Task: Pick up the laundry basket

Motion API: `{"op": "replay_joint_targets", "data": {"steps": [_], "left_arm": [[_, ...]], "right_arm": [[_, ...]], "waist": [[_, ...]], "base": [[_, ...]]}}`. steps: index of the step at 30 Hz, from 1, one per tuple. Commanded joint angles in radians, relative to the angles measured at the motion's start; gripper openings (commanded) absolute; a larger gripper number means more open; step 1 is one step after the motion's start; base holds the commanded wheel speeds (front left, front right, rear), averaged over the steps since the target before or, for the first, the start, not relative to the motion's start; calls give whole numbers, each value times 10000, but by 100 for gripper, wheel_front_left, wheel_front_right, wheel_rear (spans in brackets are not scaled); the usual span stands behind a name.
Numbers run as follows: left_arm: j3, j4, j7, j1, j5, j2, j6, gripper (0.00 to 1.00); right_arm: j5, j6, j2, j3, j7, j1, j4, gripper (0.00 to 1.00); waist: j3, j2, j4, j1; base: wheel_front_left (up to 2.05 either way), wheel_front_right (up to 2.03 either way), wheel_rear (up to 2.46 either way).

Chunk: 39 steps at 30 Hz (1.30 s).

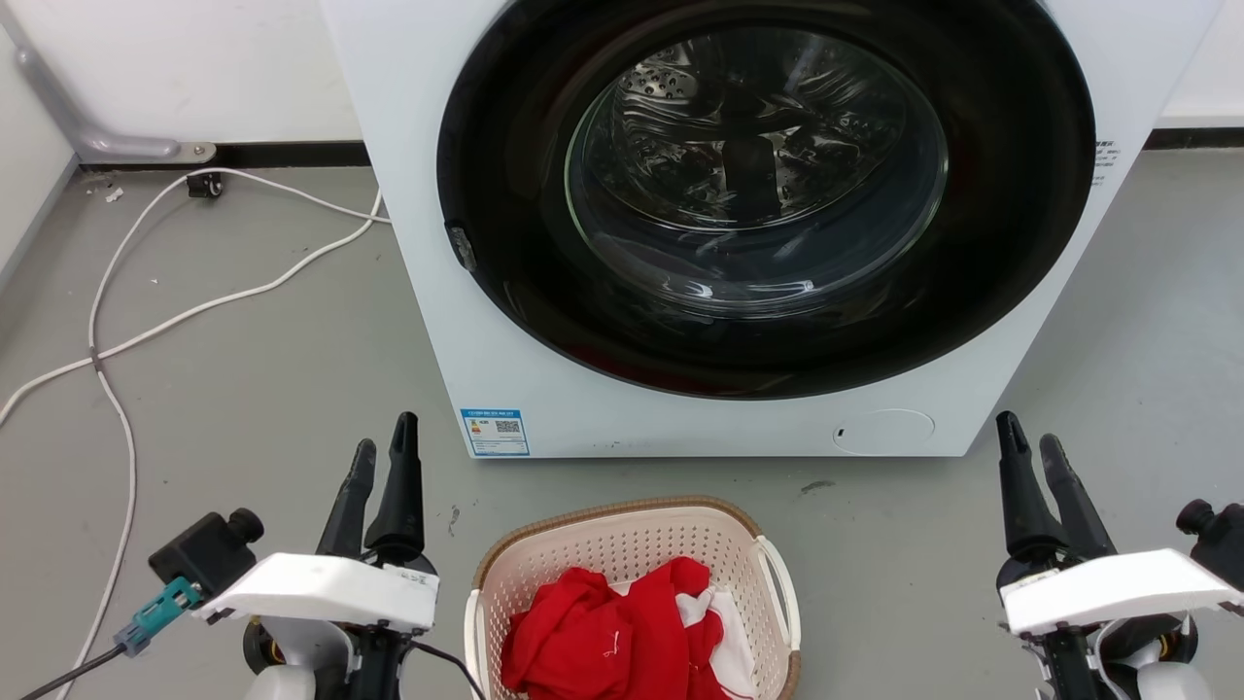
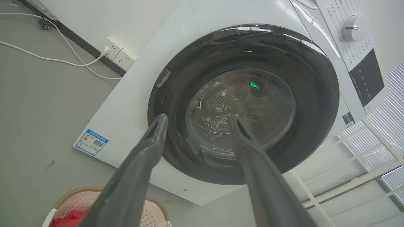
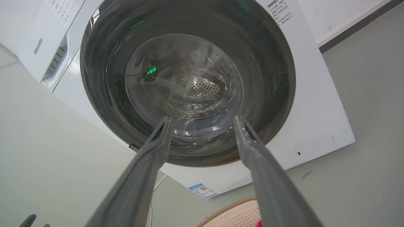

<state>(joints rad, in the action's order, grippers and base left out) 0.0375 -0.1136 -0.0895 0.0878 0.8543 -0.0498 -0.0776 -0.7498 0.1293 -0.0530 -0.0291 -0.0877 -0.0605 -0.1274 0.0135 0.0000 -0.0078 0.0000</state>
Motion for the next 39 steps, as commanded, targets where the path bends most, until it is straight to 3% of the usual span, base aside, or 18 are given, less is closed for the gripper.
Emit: {"op": "replay_joint_targets", "data": {"steps": [1, 14, 39], "left_arm": [[71, 103, -84, 222, -347, -27, 76, 100], [280, -113, -468, 188, -2290, -23, 306, 100], [561, -332, -1083, 80, -5004, -16, 613, 100]], "right_arm": [[389, 17, 3, 47, -70, -72, 185, 100], [2372, 18, 11, 261, -15, -6, 336, 100], [5157, 21, 25, 448, 92, 277, 617, 100]], "waist": [[3, 0, 0, 0], [54, 0, 12, 0], [-2, 0, 63, 0]], "base": [[0, 0, 0], [0, 0, 0], [0, 0, 0]]}}
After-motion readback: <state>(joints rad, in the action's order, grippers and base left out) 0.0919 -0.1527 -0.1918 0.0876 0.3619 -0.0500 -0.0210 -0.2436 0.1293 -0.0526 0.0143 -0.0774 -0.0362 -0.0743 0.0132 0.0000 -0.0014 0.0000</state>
